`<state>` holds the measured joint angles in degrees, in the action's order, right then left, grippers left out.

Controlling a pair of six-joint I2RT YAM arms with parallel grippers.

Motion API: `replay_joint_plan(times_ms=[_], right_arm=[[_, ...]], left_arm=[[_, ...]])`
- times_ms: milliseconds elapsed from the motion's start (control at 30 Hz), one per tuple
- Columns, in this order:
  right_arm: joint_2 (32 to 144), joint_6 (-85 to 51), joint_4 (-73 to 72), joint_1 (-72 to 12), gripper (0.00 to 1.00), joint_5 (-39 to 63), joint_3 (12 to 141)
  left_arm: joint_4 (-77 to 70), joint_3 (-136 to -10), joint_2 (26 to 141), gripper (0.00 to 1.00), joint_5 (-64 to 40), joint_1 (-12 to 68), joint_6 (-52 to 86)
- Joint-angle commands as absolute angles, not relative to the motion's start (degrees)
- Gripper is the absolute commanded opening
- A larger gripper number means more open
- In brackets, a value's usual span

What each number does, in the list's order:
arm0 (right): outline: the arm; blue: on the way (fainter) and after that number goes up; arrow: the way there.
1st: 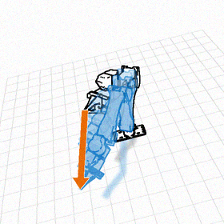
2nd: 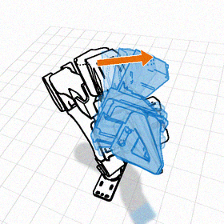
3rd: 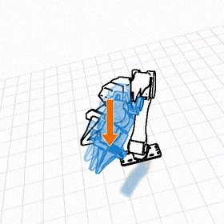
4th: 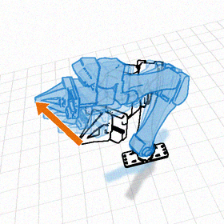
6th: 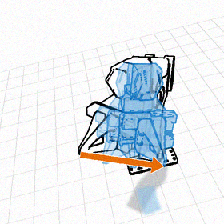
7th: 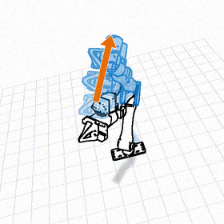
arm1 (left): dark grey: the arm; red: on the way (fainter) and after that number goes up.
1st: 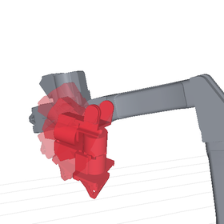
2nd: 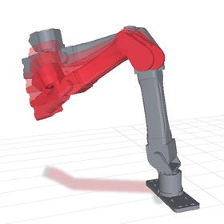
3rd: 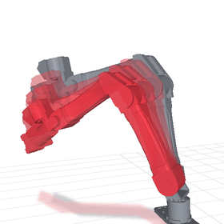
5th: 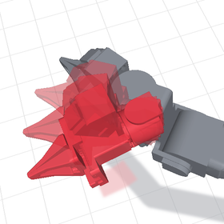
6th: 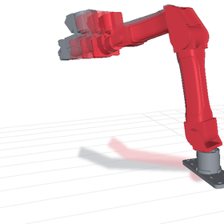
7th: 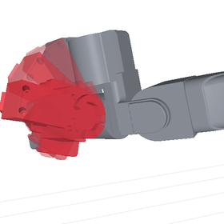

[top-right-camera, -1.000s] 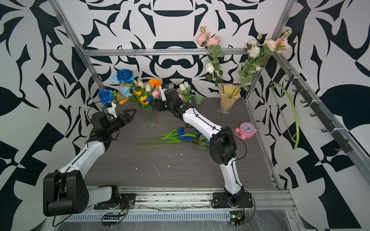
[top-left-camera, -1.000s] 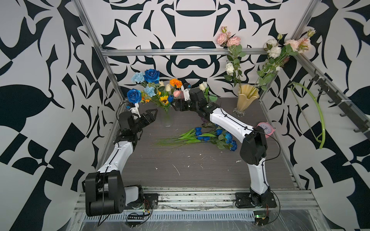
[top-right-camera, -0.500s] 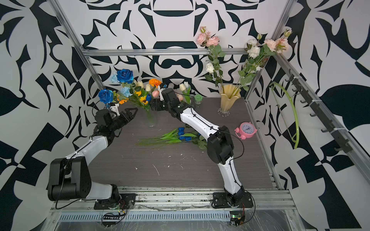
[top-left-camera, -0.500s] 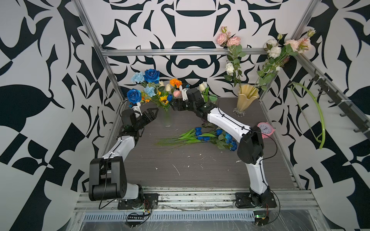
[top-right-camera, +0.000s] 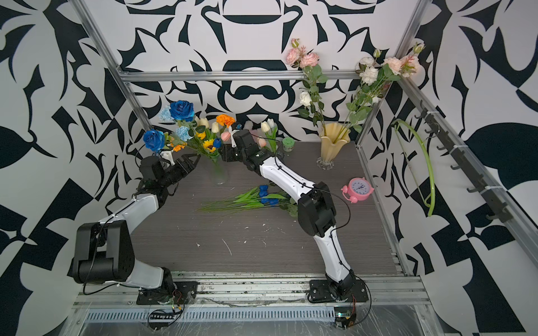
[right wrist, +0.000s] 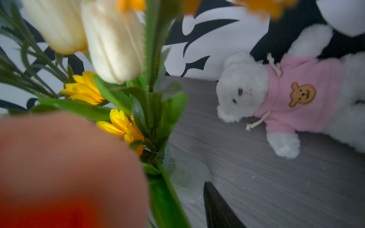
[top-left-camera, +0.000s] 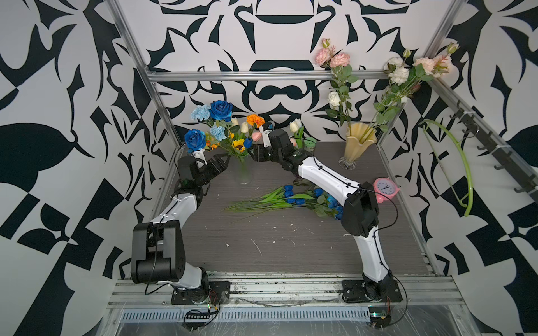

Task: Pick out blue flowers from the vase
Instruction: Pick up the flower from the vase.

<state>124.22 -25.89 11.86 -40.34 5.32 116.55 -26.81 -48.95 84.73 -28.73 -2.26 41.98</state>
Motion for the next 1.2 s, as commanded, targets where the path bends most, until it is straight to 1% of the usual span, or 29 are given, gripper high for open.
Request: replay_joint_plan(times_ms=[0,167,200,567,733,867,933,1067,1100,1167], right_arm=[[122.6,-26.5,9.5,-40.8,0.37,5.8,119.1],[120.3,-26.3,8.5,-40.8,0.19,6.0,117.7],[119.7,-26.2,8.2,-40.8,0.18,5.8,117.2],[113.6,-25.7,5.9,-41.3,0.18,4.7,113.4],[113.2,-25.7,6.3,-41.5,0.16,5.1,113.5],[112.7,-26.4,6.0,-41.7,0.25,4.9,111.6],[112.3,-26.7,5.5,-41.8,0.32,5.2,110.3],[112.4,-25.5,6.8,-42.7,0.49,6.4,110.4],[112.6,-24.8,7.3,-43.0,0.52,6.1,110.6],[113.1,-24.2,8.3,-43.3,0.53,5.6,111.1]], left_arm=[[-26.2,-51.4,84.7,0.79,-29.4,-1.8,40.3],[-23.7,-51.4,83.4,0.79,-28.7,-1.7,38.4],[-23.0,-51.4,83.0,0.78,-28.6,-1.7,37.9],[-13.6,-51.3,76.2,0.79,-25.1,-1.7,32.1],[-11.5,-51.2,74.5,0.79,-24.3,-1.7,31.1],[-11.2,-51.3,74.4,0.79,-24.2,-1.7,30.9],[-11.2,-51.7,75.0,0.79,-24.3,-1.7,30.8],[-11.4,-52.5,76.0,0.79,-24.5,-1.7,30.8],[-11.5,-52.7,76.2,0.79,-24.5,-1.7,30.8],[-11.6,-52.8,76.5,0.79,-24.6,-1.7,30.8]])
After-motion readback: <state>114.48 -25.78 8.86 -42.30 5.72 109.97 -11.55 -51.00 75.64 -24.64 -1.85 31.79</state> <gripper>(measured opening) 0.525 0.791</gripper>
